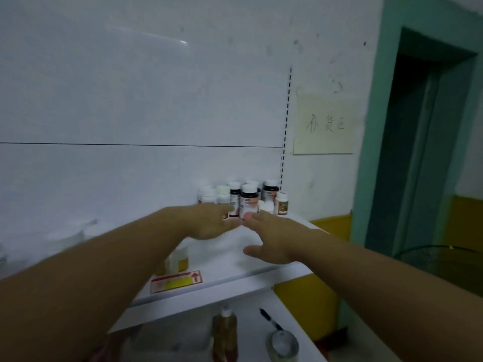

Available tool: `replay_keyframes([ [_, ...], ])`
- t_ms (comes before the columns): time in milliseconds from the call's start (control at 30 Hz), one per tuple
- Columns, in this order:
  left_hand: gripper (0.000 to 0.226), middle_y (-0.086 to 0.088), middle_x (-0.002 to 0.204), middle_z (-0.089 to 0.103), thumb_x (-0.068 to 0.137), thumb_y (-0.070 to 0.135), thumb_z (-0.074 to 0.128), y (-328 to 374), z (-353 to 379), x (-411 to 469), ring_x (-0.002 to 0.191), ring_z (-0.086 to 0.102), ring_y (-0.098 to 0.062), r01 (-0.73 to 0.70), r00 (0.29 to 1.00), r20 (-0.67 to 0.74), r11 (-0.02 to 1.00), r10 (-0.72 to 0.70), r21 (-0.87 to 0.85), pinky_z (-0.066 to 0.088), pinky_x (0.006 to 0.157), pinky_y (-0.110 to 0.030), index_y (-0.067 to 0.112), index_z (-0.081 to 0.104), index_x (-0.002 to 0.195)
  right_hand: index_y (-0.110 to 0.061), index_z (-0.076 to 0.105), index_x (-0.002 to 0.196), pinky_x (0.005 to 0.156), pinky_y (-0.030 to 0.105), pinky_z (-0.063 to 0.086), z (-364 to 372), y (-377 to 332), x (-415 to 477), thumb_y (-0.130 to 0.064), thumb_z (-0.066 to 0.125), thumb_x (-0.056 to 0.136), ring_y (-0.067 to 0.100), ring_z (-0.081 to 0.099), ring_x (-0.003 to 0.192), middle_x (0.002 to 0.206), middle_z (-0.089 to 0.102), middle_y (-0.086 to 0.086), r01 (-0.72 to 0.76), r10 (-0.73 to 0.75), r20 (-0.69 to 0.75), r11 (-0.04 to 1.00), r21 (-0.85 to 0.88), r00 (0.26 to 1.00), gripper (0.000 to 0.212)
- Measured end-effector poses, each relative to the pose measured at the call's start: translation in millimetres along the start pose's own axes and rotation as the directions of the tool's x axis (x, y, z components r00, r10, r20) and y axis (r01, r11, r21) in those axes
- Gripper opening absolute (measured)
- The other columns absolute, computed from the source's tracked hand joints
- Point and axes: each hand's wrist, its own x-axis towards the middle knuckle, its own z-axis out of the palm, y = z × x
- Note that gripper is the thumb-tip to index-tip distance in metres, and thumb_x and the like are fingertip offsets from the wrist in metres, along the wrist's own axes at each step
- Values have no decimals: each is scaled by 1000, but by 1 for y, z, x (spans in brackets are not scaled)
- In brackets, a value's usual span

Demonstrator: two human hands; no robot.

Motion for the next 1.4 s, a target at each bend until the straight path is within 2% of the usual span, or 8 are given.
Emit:
replay_keyframes([
  [100, 62, -2, 155, 30, 93, 54, 37, 12, 37, 41, 139, 32, -22, -29, 999, 29, 999, 30, -40, 25, 114, -36, 24, 28, 147, -24, 14, 151, 118, 41, 16, 19, 33, 11, -51, 44, 92, 22, 9, 147, 161, 10, 5, -45, 44, 46, 999, 6, 998, 72],
  [200, 51, 3, 149, 40, 91, 47, 48, 14, 57, 87, 132, 41, -17, -56, 994, -100, 991, 44, -125, 33, 109, -32, 23, 46, 136, -25, 9, 151, 118, 38, 12, 32, 66, 22, -50, 46, 92, 20, 7, 148, 161, 8, 4, -91, 88, 100, 995, 28, 991, 74],
  [467, 42, -2, 125, 60, 86, 19, 53, 26, 93, 205, 112, 56, -22, 113, 906, -321, 889, -275, -443, 44, 88, -29, 20, 49, 128, -27, 21, 148, 112, 37, 31, 45, 173, 65, -50, 47, 91, 23, 33, 138, 155, 28, 0, -279, 275, 94, 960, 31, 957, 67],
  [600, 59, -4, 119, 60, 86, 20, 47, 22, 113, 235, 105, 58, -24, 238, 877, -320, 902, -359, -359, 47, 85, -33, 27, 27, 142, -28, 25, 146, 107, 34, 34, 65, 192, 96, -44, 45, 94, 21, 40, 133, 151, 36, -1, -231, 229, 28, 969, 88, 973, 59],
  [767, 75, -11, 124, 51, 90, 32, 46, 18, 134, 251, 104, 56, -22, 302, 863, -327, 911, -386, -280, 47, 87, -32, 37, -1, 149, -23, 30, 143, 96, 34, 45, 87, 205, 154, -29, 43, 96, 23, 51, 120, 147, 39, 1, -50, 114, -245, 967, 251, 963, 49],
  [967, 81, -10, 122, 51, 90, 39, 46, 17, 138, 257, 102, 57, -23, 357, 859, -329, 919, -392, -164, 49, 86, -31, 35, -8, 149, -17, 36, 142, 96, 35, 44, 111, 208, 202, -19, 49, 90, 29, 48, 124, 143, 43, 10, 141, -11, -404, 946, 292, 915, 54],
  [1167, 47, 0, 106, 66, 89, 38, 52, 17, 137, 251, 91, 61, -19, 290, 777, -523, 937, -350, -197, 42, 70, -27, 32, 41, 134, -14, 51, 122, 74, 24, 36, 120, 218, 207, -20, 50, 89, 25, 55, 99, 113, 55, 10, 219, -8, -473, 893, 392, 881, 34],
  [1400, 22, 9, 93, 51, 86, 38, 57, 20, 128, 239, 80, 54, -14, 211, 723, -625, 956, -294, -206, 47, 69, -29, 20, 61, 99, -15, 63, 114, 88, 32, 45, 112, 223, 205, -24, 57, 88, 23, 58, 101, 113, 64, 9, 257, 7, -398, 753, 606, 917, 29],
])
